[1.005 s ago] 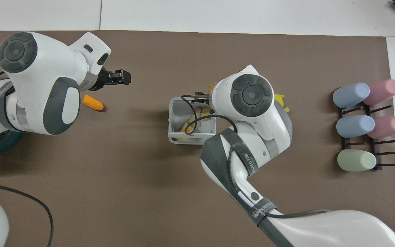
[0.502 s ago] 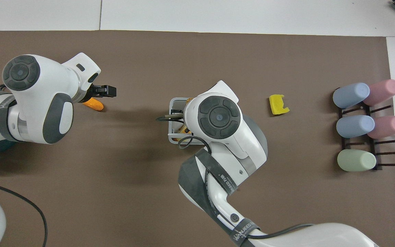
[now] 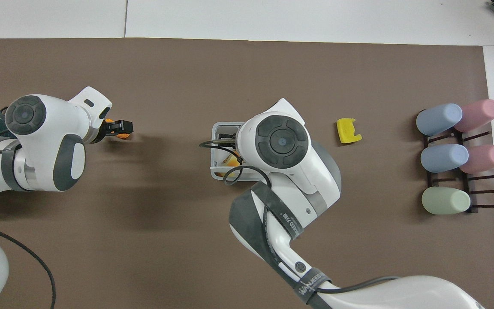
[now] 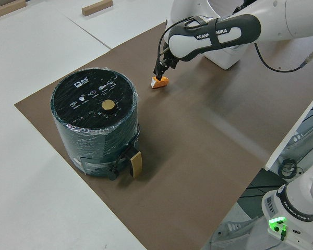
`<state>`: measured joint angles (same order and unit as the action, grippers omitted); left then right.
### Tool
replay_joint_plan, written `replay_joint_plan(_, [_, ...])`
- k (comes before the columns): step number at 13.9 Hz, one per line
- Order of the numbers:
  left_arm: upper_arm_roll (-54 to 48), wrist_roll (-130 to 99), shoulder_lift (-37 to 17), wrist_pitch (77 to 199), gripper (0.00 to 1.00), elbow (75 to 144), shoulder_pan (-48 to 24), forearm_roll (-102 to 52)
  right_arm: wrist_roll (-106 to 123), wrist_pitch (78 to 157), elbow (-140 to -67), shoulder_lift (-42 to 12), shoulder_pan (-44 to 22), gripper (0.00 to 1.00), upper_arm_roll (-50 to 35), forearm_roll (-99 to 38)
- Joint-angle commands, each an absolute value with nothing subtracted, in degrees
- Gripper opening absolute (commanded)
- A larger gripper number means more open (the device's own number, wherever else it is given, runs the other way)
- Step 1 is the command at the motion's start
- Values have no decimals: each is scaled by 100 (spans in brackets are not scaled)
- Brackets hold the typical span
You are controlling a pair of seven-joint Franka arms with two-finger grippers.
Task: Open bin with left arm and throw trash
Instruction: 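Grasp the orange carrot with the left gripper while the right gripper withdraws, then grasp the yellow block with the right gripper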
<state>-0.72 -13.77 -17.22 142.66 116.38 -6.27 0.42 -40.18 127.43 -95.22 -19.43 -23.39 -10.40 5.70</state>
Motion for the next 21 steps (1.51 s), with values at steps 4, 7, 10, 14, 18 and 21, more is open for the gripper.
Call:
replay_joint_plan(4, [-114,-2917,-1714,14703,100,11865,-712,193,-2394,12639,-9738,-1872,-1039,92,-1116,483])
replay_joint_plan(7, [-106,-3347,-1775,15011,93,11961,-765,193,-1339,12822,-10107,-1872,-529,92,-1116,448])
replay_joint_plan(10, [-105,-3497,-1793,15117,81,11997,-765,193,-652,13506,-10720,-1872,-203,95,-1107,448])
replay_joint_plan(14, [-105,-3516,-1802,15108,54,11980,-791,193,-178,14466,-11355,-1942,-106,98,-1099,448])
replay_joint_plan(18, [-105,-3516,-1802,15082,18,11927,-800,289,692,15045,-11653,-2004,87,84,-1099,457])
replay_joint_plan(21, [-105,-3516,-1819,14820,0,11673,-931,667,791,15371,-11864,-1995,141,49,-1099,466])
